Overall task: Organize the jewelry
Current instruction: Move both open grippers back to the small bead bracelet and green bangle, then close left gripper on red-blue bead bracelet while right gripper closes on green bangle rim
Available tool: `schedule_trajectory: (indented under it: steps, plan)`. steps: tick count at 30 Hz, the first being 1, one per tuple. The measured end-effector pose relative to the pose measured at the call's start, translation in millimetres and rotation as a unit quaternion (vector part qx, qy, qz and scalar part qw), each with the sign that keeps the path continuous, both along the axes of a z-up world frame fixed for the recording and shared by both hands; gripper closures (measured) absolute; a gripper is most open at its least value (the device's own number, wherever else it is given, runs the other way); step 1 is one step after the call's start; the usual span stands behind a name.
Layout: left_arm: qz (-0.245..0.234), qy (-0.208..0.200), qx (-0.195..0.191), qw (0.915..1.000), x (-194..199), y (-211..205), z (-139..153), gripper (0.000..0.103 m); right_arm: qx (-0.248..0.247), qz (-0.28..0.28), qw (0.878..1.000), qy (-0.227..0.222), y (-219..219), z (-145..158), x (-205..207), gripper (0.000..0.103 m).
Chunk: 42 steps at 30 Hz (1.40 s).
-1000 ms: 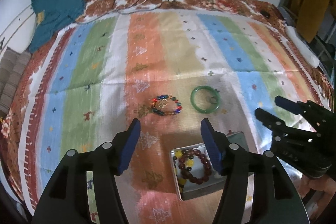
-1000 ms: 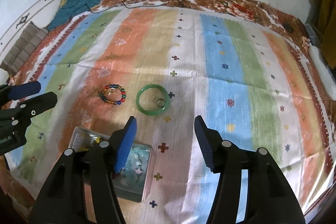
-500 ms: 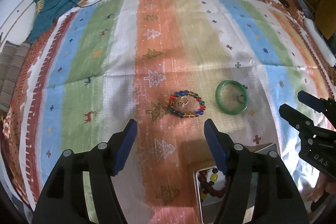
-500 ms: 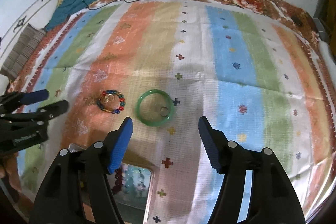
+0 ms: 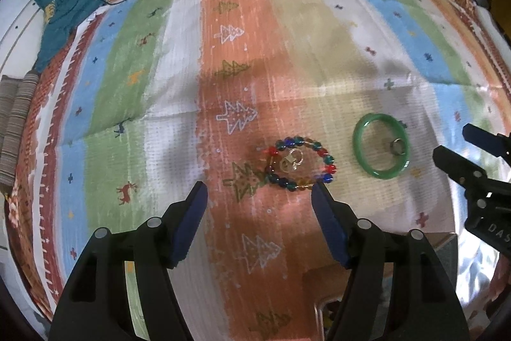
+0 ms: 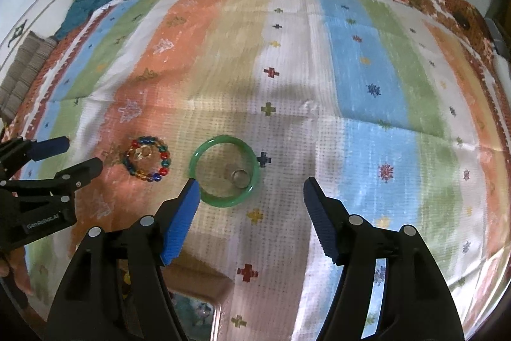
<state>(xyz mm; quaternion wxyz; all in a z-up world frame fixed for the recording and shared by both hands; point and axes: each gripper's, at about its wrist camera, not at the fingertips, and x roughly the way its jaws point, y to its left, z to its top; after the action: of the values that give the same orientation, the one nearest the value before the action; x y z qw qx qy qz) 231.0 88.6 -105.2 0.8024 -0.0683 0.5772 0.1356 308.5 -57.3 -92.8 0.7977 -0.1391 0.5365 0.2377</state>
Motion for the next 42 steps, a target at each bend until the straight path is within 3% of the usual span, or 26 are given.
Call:
schedule_trajectory:
  steps: [28, 42]
  plan:
    - [0.002, 0.051, -0.004, 0.9987, 34, 24, -57, 0.036, -0.046, -0.006, 0.999, 0.015, 22, -41, 35, 0.036]
    - [0.010, 0.046, -0.018, 0.9987, 39, 45, -61, 0.036, -0.072, 0.009, 0.997, 0.018, 31, -61, 42, 0.036]
